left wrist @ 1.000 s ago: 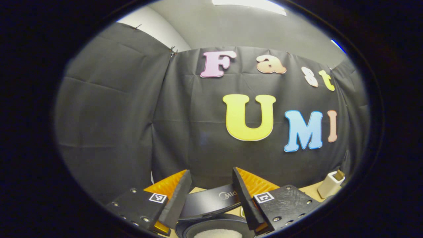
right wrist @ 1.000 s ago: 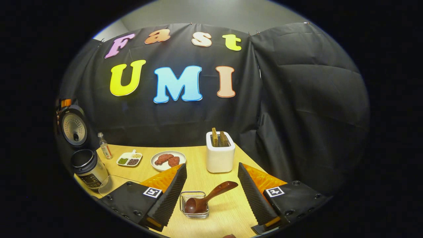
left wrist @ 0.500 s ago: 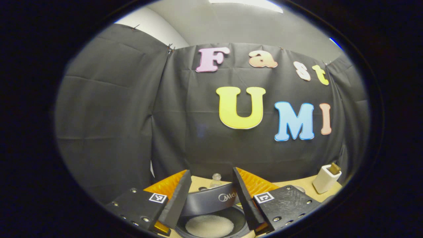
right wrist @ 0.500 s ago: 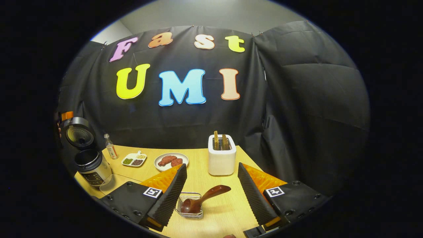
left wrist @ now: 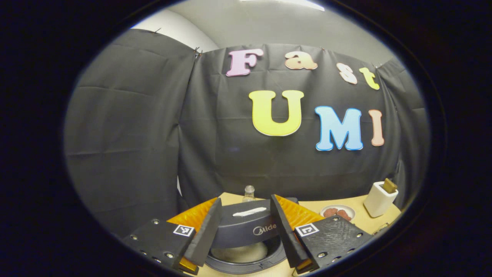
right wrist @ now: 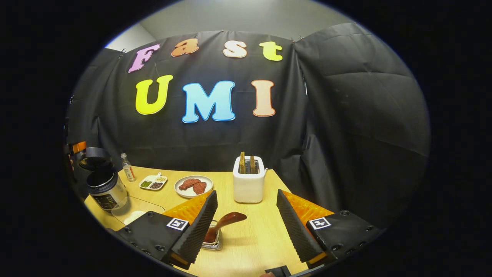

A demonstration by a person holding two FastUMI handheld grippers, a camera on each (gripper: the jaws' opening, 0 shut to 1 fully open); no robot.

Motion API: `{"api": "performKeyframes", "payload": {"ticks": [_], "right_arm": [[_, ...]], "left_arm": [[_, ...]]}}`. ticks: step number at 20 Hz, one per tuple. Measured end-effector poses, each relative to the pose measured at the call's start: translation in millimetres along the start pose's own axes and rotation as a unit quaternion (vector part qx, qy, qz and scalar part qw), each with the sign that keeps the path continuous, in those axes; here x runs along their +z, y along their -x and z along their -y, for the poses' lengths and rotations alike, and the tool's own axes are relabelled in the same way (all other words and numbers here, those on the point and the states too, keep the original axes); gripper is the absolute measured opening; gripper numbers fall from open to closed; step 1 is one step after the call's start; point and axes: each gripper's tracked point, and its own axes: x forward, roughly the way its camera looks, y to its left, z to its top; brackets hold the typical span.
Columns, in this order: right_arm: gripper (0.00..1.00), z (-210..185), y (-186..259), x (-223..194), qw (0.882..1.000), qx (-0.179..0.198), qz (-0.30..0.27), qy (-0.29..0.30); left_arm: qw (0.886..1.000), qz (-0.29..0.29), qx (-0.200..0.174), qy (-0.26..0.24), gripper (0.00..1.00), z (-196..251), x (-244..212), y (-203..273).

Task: Close the left gripper, press the button to open the rice cooker; take a wooden spoon from the chopstick holder with the right hand, scoop a spoonful of rice and pour it into the rice cooker, then put the wooden spoon back into the chopstick holder.

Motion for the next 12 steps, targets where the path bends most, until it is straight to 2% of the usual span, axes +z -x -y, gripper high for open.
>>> {"api": "performKeyframes", "payload": {"ticks": [12], "right_arm": [[0.98, 21.4, 5.1, -5.4, 1.0, 0.005, -0.005, 0.009]], "left_arm": [[0.999, -0.046, 0.006, -0.007, 0.79, 14.9, -73.0, 21.1]]}}
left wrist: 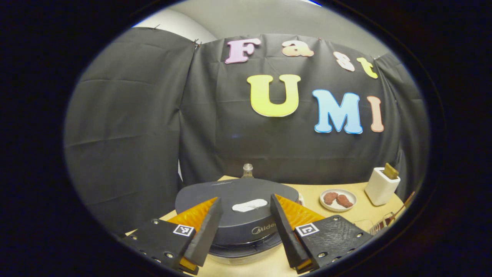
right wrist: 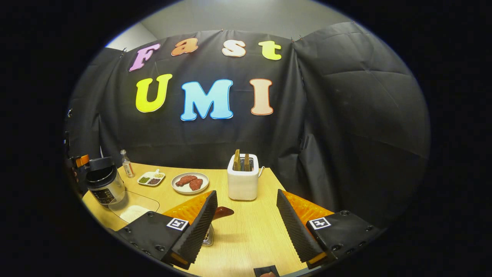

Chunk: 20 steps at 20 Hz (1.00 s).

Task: Close the left gripper, press the button to open the rice cooker; take a wooden spoon from the chopstick holder with the right hand, scoop a spoonful of rice and pour it into the rice cooker, then put the wooden spoon back into the chopstick holder.

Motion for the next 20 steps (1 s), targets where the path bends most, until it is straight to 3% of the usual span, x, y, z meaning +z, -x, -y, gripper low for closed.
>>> {"api": "performKeyframes", "payload": {"ticks": [14, 17, 20], "right_arm": [[0.98, 19.9, 6.8, 3.9, 1.0, 0.0, 0.005, 0.009], [0.99, 19.7, 10.9, 7.3, 1.0, 0.007, 0.01, 0.008], [0.94, 18.3, 17.9, 16.1, 0.999, 0.018, 0.023, 0.012]], "left_arm": [[0.999, -0.017, 0.021, -0.021, 0.82, 7.5, -67.8, -1.5], [0.999, 0.022, 0.024, -0.034, 0.84, 7.1, -57.8, 0.5], [0.999, 0.014, 0.027, -0.026, 0.82, 8.9, -50.9, 6.4]]}}
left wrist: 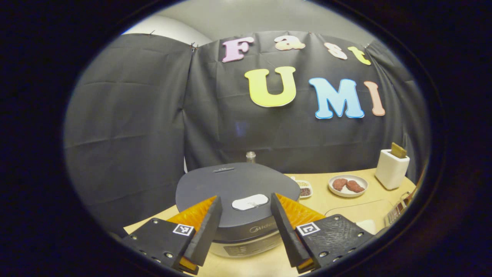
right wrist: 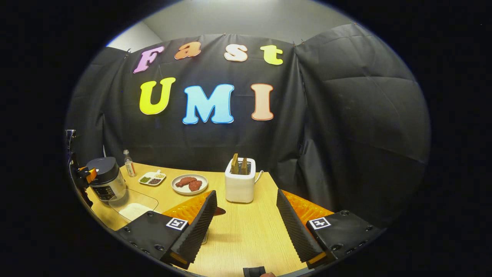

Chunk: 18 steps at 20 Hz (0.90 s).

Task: Close the left gripper, press the button to open the rice cooker; take a wooden spoon from the chopstick holder with the right hand, scoop a spoonful of rice and pour it into the rice cooker, then put the wooden spoon back into the chopstick holder.

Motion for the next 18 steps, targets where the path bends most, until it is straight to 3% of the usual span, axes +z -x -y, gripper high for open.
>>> {"api": "performKeyframes", "payload": {"ticks": [1, 3, 5, 7, 9, 12, 18], "right_arm": [[0.99, -2.0, 1.9, 3.7, 1.0, 0.005, 0.006, -0.001], [0.94, -9.3, 7.4, 8.7, 1.0, 0.022, 0.018, -0.006], [0.98, -18.9, 12.3, 10.6, 0.999, 0.042, 0.03, -0.011], [0.94, -28.4, 19.5, 13.6, 0.997, 0.062, 0.045, -0.01], [0.98, -35.5, 28.0, 15.4, 0.996, 0.075, 0.055, -0.005], [0.94, -45.5, 43.4, 23.8, 0.994, 0.084, 0.072, -0.012], [0.98, -67.3, 78.8, 37.2, 0.992, 0.087, 0.091, -0.032]], "left_arm": [[1.0, 0.001, -0.007, 0.016, 0.8, 3.8, 7.1, 4.8], [1.0, 0.01, -0.01, 0.028, 0.8, 11.3, 25.6, 23.9], [0.999, 0.027, -0.011, 0.017, 0.81, 19.7, 45.9, 48.3], [0.999, 0.047, -0.021, 0.008, 0.8, 34.5, 69.2, 77.6], [0.997, 0.067, -0.036, 0.003, 0.81, 55.0, 87.3, 111.1], [0.993, 0.096, -0.064, -0.001, 0.81, 75.8, 111.7, 149.5], [0.985, 0.129, -0.113, -0.004, 0.8, 85.9, 143.9, 212.5]]}}
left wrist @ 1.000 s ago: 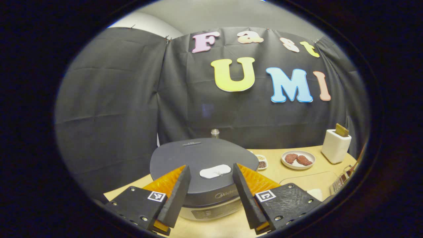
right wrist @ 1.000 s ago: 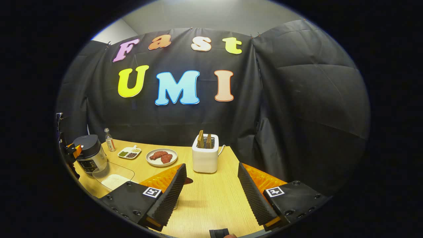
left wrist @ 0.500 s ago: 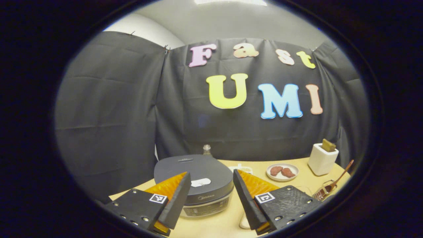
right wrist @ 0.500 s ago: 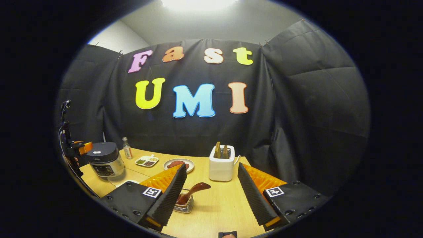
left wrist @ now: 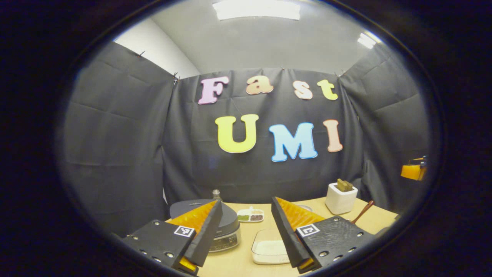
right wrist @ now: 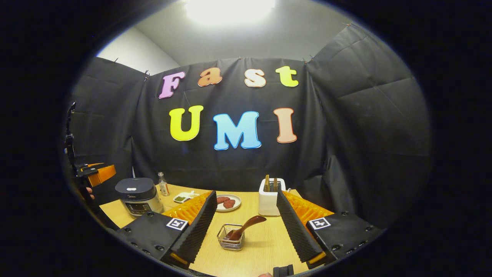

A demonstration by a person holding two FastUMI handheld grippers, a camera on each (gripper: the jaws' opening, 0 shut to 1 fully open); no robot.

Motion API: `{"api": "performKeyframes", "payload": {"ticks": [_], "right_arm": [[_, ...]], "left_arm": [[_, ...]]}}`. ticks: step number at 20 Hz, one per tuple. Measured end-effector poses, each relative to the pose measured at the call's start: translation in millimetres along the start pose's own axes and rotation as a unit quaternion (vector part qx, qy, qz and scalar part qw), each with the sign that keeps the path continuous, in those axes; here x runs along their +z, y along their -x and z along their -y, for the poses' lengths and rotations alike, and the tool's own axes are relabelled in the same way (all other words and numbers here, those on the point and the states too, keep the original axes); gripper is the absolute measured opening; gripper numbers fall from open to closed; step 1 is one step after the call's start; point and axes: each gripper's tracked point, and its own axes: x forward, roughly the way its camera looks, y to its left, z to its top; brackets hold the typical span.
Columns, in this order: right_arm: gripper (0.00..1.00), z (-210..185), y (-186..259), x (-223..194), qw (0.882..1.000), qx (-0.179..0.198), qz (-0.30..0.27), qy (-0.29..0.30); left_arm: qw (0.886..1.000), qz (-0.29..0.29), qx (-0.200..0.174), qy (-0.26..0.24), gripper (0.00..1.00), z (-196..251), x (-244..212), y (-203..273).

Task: Close the left gripper, press the button to open the rice cooker; take a wooden spoon from the chopstick holder with the right hand, scoop a spoonful of rice and pour it into the rice cooker, then put the wooden spoon back into the chopstick holder.

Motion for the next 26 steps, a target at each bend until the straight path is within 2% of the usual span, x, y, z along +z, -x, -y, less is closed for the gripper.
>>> {"api": "performKeyframes", "payload": {"ticks": [9, 10, 11, 20, 26], "right_arm": [[0.98, -39.8, 52.8, 23.1, 0.999, -0.008, 0.034, 0.002], [0.94, -44.0, 56.2, 23.6, 0.999, -0.007, 0.036, 0.0], [0.98, -47.5, 58.7, 23.9, 0.999, -0.008, 0.037, -0.002], [1.0, -74.2, 81.4, 26.0, 0.998, -0.003, 0.055, 0.0], [0.98, -80.8, 77.9, 39.4, 0.998, 0.004, 0.069, -0.003]], "left_arm": [[1.0, 0.013, -0.013, -0.008, 0.8, -31.5, 21.0, 60.8], [1.0, 0.013, -0.011, -0.01, 0.8, -37.5, 21.0, 66.2], [1.0, 0.013, -0.012, -0.011, 0.8, -42.0, 22.2, 71.2], [1.0, 0.021, -0.007, -0.004, 0.8, -68.9, 28.2, 108.1], [1.0, 0.03, 0.001, -0.002, 0.8, -77.2, 39.0, 119.1]]}}
